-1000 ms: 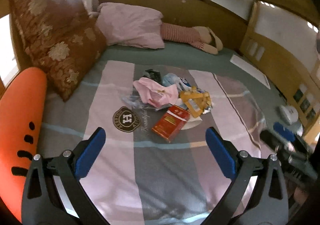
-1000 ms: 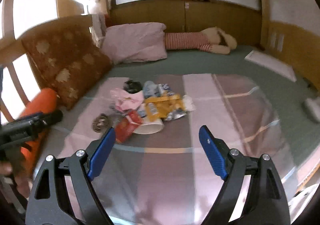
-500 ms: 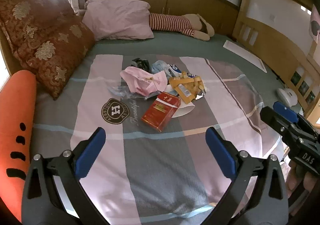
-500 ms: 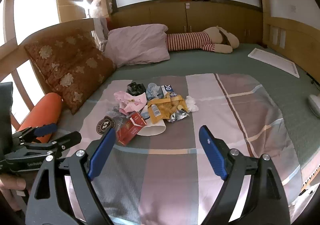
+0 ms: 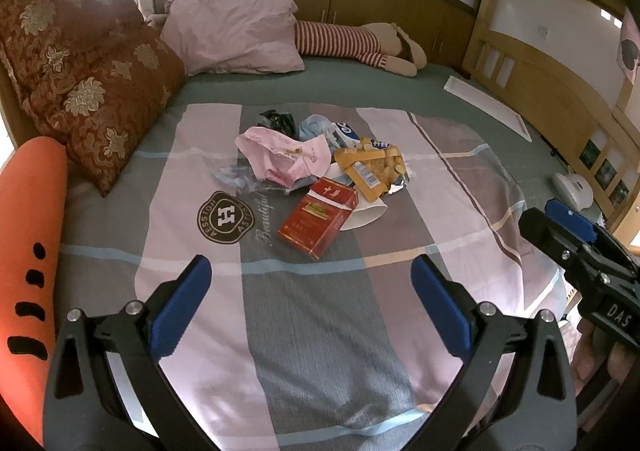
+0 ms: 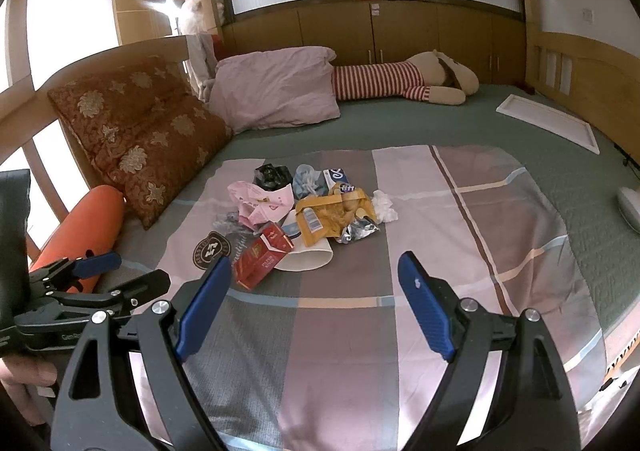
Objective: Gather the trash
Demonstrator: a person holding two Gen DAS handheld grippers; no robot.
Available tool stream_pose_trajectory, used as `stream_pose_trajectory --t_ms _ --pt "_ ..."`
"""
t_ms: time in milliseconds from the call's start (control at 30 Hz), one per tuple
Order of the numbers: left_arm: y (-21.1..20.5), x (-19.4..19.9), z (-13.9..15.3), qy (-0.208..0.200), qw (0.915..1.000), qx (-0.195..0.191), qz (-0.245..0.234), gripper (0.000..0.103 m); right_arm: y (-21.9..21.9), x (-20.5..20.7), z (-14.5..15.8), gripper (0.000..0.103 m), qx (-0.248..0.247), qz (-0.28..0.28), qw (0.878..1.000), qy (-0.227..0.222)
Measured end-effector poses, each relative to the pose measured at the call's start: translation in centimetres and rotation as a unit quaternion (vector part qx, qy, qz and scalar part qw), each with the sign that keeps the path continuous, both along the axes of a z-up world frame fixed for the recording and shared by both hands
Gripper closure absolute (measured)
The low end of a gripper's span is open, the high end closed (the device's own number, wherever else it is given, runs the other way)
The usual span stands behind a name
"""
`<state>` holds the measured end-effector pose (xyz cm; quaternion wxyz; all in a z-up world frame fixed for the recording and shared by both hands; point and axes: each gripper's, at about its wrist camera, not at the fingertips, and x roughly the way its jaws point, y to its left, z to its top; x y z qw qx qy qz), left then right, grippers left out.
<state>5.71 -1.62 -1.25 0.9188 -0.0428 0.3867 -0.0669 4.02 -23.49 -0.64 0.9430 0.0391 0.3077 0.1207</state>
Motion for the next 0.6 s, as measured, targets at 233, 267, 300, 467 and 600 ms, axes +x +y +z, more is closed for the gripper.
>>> stream_pose_trajectory --t_ms 233,267,300,467,600 --pt "-0.3 0.0 -0.1 0.003 1.0 0.001 -0.002 0.004 0.1 0.0 0.0 0.019 0.0 0.0 1.0 0.001" --pt "-0.4 0.0 -0.1 0.003 1.0 0.002 -0.002 0.004 0.1 0.0 0.0 0.019 0.0 -0.001 1.0 0.0" --pt "-0.4 0.0 -0.1 0.003 1.0 0.002 -0.003 0.004 0.1 0.0 0.0 0.019 0.0 0.0 1.0 0.0" --pt "-0.8 0.4 -0.6 0.007 0.9999 0.007 -0.005 0.004 0.2 0.0 -0.2 0.019 0.001 -0.001 1.0 0.001" --pt "-1.3 1.3 -1.9 0.018 0.9996 0.014 -0.014 0.004 0.2 0.1 -0.4 0.019 0.001 -0.001 1.0 0.002"
